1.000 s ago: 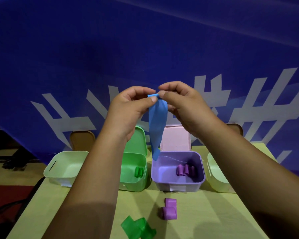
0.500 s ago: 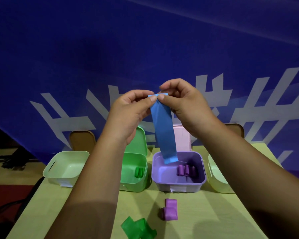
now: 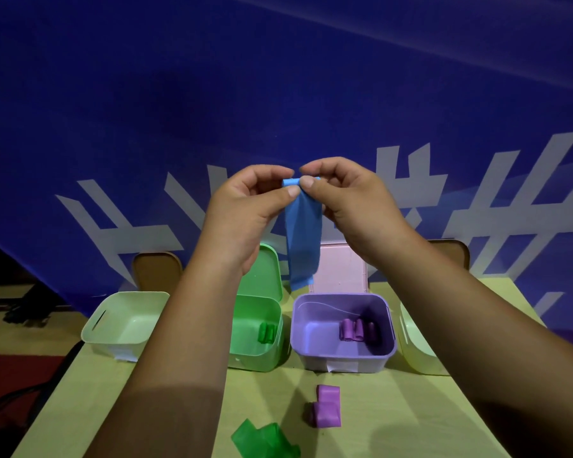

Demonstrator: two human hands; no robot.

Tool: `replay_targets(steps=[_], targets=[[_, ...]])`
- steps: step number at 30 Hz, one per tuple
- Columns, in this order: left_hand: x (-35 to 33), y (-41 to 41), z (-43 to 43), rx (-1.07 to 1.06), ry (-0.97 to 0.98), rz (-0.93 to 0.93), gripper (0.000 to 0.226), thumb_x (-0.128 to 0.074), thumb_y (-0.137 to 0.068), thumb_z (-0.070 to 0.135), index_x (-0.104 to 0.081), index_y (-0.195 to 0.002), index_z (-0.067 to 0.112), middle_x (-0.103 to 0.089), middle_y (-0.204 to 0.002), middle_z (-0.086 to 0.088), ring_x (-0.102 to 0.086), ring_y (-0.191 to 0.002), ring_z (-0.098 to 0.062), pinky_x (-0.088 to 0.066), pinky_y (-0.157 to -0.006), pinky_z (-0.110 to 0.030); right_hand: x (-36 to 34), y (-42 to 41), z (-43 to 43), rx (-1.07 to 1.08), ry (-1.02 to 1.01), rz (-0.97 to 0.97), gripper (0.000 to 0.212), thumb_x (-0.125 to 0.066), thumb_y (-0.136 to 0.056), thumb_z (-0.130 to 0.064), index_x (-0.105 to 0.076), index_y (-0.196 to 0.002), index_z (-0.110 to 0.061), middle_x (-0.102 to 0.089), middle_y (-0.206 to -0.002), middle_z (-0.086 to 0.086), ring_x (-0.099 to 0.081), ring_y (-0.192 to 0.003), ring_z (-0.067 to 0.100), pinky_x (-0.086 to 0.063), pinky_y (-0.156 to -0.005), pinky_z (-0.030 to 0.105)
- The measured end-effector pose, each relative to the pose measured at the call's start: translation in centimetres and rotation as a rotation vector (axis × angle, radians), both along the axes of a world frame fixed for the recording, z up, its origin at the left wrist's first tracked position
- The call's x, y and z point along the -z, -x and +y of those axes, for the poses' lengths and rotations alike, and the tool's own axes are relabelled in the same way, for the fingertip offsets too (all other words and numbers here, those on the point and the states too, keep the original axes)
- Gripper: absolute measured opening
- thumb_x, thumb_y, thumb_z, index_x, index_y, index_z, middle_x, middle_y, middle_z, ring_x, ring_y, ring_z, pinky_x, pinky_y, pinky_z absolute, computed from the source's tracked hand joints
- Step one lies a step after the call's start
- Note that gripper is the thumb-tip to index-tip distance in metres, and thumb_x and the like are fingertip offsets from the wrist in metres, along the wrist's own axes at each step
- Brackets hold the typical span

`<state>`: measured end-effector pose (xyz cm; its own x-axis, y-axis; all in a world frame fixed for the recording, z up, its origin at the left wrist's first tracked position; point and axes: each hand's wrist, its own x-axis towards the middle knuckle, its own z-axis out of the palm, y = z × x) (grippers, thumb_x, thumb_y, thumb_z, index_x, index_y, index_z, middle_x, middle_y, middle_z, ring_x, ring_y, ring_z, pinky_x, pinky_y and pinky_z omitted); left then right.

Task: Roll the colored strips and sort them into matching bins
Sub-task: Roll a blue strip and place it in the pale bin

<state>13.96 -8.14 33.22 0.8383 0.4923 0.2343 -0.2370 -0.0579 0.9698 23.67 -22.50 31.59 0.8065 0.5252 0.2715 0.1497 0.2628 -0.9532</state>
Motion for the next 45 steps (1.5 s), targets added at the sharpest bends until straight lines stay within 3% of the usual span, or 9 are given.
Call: replay_targets(steps=[4,10,17,21,25,29,32,36,45], targets=[[0.3,-0.1,0.1,0.028,0.085,0.013,0.020,-0.081,-0.091,0.003,-0.077,-0.110,0.007,-0.075,-0.102,-0.012,-0.073,-0.094,-0.021,-0.062,-0.087,-0.034,0.1,-0.3,-0.2,0.014,0.006,-0.009,0.019,-0.074,-0.099,-0.006,-0.073,-0.118,-0.011,-0.063,-0.068,-0.014,-0.056,-0.061,-0.001,-0.043,-0.055,0.014],[0.2,-0.7,-0.3,-0.004,0.103,0.028,0.009,-0.077,-0.095,0.001,-0.077,-0.104,0.004,-0.078,-0.100,-0.016,-0.076,-0.095,-0.028,-0.063,-0.094,-0.041,0.1,-0.3,-0.4,0.008,0.023,-0.014,0.024,-0.074,-0.098,-0.002,-0.072,-0.117,-0.015,-0.077,-0.089,-0.005,-0.073,-0.088,0.007,-0.056,-0.076,0.019],[-0.3,-1.0,-0.2,-0.037,0.046,0.041,0.015,-0.081,-0.092,0.003,-0.080,-0.105,0.011,-0.080,-0.098,-0.010,-0.074,-0.088,-0.020,-0.055,-0.069,-0.024,0.1,-0.5,-0.4,-0.013,0.025,0.003,0.018,-0.076,-0.099,-0.024,-0.076,-0.114,-0.015,-0.075,-0.098,0.011,-0.069,-0.092,0.013,-0.055,-0.084,0.034],[-0.2,-1.2,-0.2,-0.049,0.019,0.033,0.019,-0.081,-0.091,-0.001,-0.080,-0.106,0.011,-0.080,-0.094,-0.005,-0.073,-0.083,-0.011,-0.055,-0.068,-0.021,0.0,-0.6,-0.5,0.028,0.047,-0.050,0.016,-0.073,-0.102,-0.017,-0.074,-0.117,-0.013,-0.074,-0.085,-0.010,-0.067,-0.083,0.002,-0.053,-0.073,0.020],[0.1,-1.4,-0.1,-0.031,0.041,0.031,0.022,-0.080,-0.091,-0.002,-0.079,-0.109,0.010,-0.077,-0.098,-0.005,-0.072,-0.089,-0.012,-0.058,-0.079,-0.025,-0.2,-0.6,-0.8,0.030,0.076,-0.063,0.019,-0.073,-0.101,-0.012,-0.073,-0.120,-0.015,-0.072,-0.082,-0.011,-0.064,-0.077,-0.002,-0.050,-0.065,0.015],[0.7,-1.8,-0.4,0.020,0.095,0.040,0.030,-0.087,-0.081,0.011,-0.078,-0.110,0.008,-0.075,-0.108,-0.016,-0.072,-0.101,-0.024,-0.059,-0.099,-0.042,-0.5,-0.6,-0.9,0.046,0.070,-0.054,0.022,-0.073,-0.100,-0.006,-0.072,-0.119,-0.016,-0.077,-0.101,0.004,-0.070,-0.089,0.009,-0.056,-0.080,0.026],[0.9,-1.9,-0.6,0.017,0.126,0.031,0.024,-0.082,-0.092,0.006,-0.074,-0.114,0.001,-0.077,-0.113,-0.024,-0.076,-0.100,-0.028,-0.062,-0.099,-0.044,-0.5,-0.5,-1.1,0.041,0.055,-0.044,0.024,-0.072,-0.100,-0.004,-0.069,-0.121,-0.014,-0.078,-0.105,0.006,-0.073,-0.094,0.011,-0.060,-0.088,0.029],[1.0,-2.0,-0.3,-0.009,0.073,0.045,0.015,-0.077,-0.095,0.000,-0.077,-0.108,0.007,-0.079,-0.105,-0.013,-0.074,-0.098,-0.026,-0.061,-0.096,-0.043,-0.2,-0.6,-0.9,0.042,0.049,-0.031,0.028,-0.075,-0.097,-0.004,-0.069,-0.123,-0.011,-0.080,-0.107,0.004,-0.077,-0.104,0.017,-0.061,-0.096,0.033],[0.7,-1.8,0.1,-0.011,0.047,0.016,0.021,-0.077,-0.094,-0.003,-0.079,-0.106,0.014,-0.077,-0.100,-0.006,-0.071,-0.097,-0.019,-0.060,-0.090,-0.033,-0.5,-0.3,-0.7,0.082,0.097,-0.041,0.014,-0.070,-0.104,-0.020,-0.074,-0.116,-0.014,-0.071,-0.089,0.001,-0.065,-0.077,0.000,-0.053,-0.068,0.017]])
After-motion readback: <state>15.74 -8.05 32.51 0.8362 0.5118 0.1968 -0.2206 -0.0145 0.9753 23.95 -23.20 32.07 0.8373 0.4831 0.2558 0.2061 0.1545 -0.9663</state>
